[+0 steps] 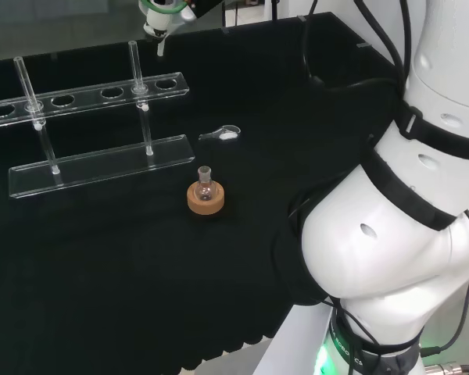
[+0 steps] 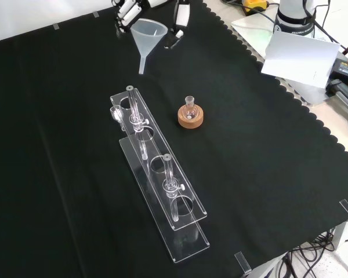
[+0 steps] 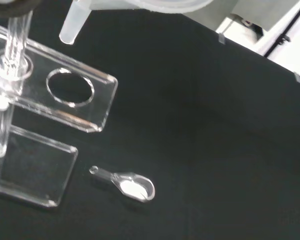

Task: Place the funnel on the round-bottom flask.

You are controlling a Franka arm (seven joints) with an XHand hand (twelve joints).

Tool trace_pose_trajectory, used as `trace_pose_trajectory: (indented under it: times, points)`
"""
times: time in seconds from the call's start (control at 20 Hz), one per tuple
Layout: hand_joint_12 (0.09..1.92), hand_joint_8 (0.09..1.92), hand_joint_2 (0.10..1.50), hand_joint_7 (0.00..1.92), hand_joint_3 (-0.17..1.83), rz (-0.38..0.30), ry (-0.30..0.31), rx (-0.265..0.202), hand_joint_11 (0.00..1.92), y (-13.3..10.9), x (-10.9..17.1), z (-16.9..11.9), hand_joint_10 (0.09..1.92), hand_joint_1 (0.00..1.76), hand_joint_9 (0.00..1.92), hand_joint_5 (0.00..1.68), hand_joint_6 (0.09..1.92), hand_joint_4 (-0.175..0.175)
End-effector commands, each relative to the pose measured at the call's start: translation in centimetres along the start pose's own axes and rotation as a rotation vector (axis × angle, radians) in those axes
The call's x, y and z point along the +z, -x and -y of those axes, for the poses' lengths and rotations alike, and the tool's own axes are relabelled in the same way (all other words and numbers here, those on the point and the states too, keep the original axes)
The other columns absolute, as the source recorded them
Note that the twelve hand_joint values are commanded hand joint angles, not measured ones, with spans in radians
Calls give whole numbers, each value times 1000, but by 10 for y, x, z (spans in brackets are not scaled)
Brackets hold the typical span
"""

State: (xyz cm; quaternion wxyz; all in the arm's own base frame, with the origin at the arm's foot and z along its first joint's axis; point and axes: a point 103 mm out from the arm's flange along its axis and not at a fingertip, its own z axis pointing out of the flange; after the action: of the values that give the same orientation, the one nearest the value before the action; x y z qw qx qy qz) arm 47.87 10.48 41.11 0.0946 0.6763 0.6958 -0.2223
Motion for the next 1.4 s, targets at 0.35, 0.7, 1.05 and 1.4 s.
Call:
trace_pose_trajectory:
  times: [0.35,0.7,1.05,1.4]
  points:
    - [1095,666,764,973,618,98,-109,79,848,-10,27,64,348,782,1251,793,767,-44]
    - [1093,665,765,973,621,131,-175,68,850,-21,60,75,342,783,1254,798,766,-45]
    - [1090,664,767,973,623,113,-222,39,849,-27,97,72,336,786,1257,798,767,-46]
    - [1089,664,768,973,625,119,-244,13,850,-43,113,75,331,790,1260,793,768,-46]
